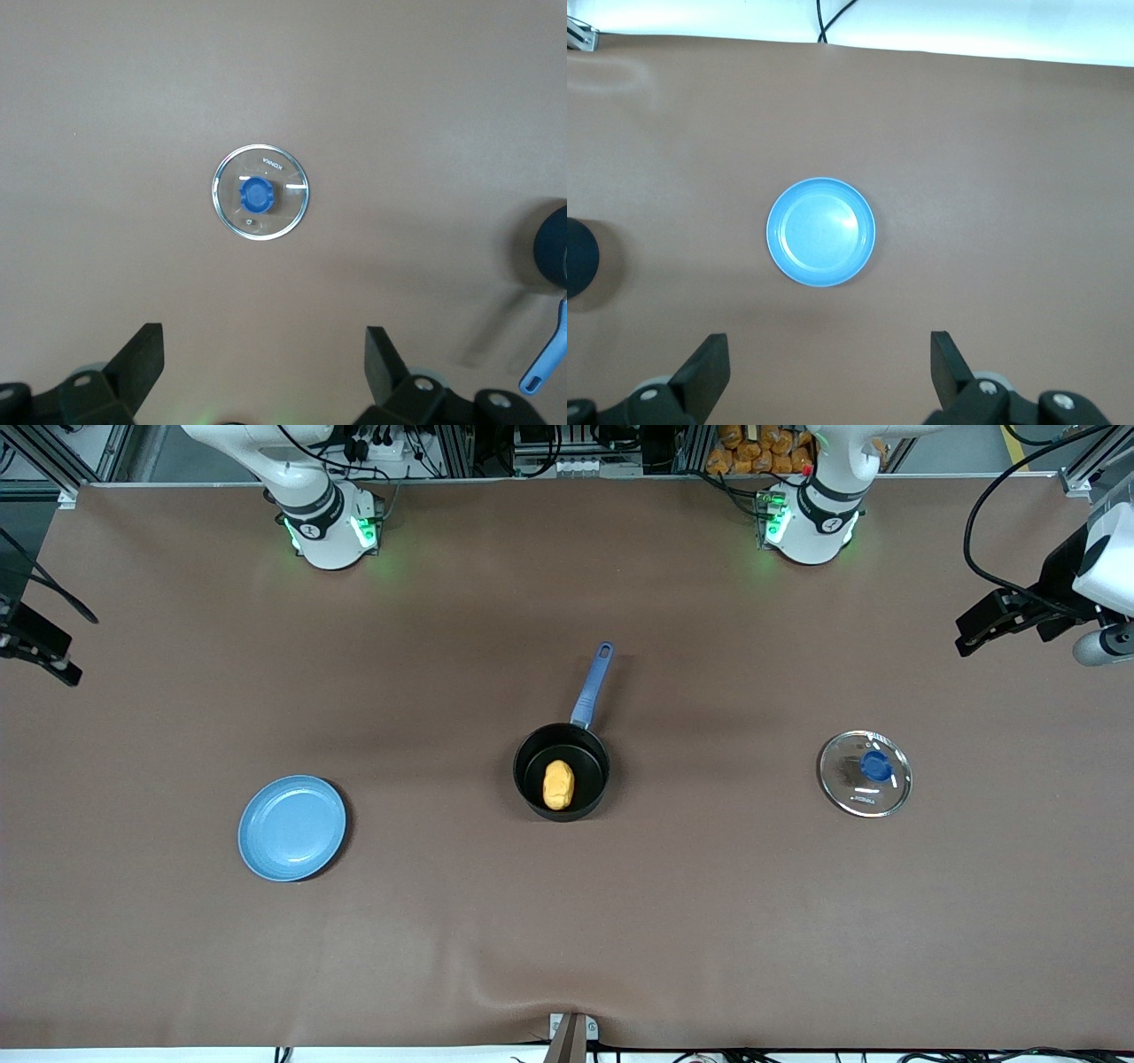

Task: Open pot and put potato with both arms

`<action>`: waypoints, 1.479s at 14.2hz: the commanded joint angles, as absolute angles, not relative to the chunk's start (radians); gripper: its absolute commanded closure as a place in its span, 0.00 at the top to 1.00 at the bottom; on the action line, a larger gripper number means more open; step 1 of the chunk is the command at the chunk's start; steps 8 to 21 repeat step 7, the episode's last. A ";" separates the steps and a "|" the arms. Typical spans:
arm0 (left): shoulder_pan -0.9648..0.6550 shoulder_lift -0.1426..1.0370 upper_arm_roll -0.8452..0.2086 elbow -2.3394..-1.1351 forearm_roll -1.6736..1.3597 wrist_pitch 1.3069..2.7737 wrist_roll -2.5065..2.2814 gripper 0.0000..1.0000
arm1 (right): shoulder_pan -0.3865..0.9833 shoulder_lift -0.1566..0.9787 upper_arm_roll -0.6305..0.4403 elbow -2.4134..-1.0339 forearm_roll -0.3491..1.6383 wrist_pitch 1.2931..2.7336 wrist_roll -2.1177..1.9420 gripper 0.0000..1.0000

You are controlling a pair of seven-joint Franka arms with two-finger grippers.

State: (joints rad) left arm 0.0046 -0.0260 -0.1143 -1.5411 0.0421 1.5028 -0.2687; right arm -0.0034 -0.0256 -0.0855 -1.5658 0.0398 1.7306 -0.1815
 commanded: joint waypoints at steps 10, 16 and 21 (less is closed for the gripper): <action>0.011 -0.034 -0.110 -1.536 0.020 1.466 -0.043 1.00 | -0.014 -0.075 -0.034 -1.606 0.041 1.678 -0.184 1.00; 0.011 -0.034 -0.110 -1.536 0.020 1.466 -0.043 1.00 | -0.014 -0.075 -0.034 -1.606 0.041 1.678 -0.184 1.00; 0.011 -0.034 -0.110 -1.536 0.020 1.466 -0.043 1.00 | -0.014 -0.075 -0.034 -1.606 0.041 1.678 -0.184 1.00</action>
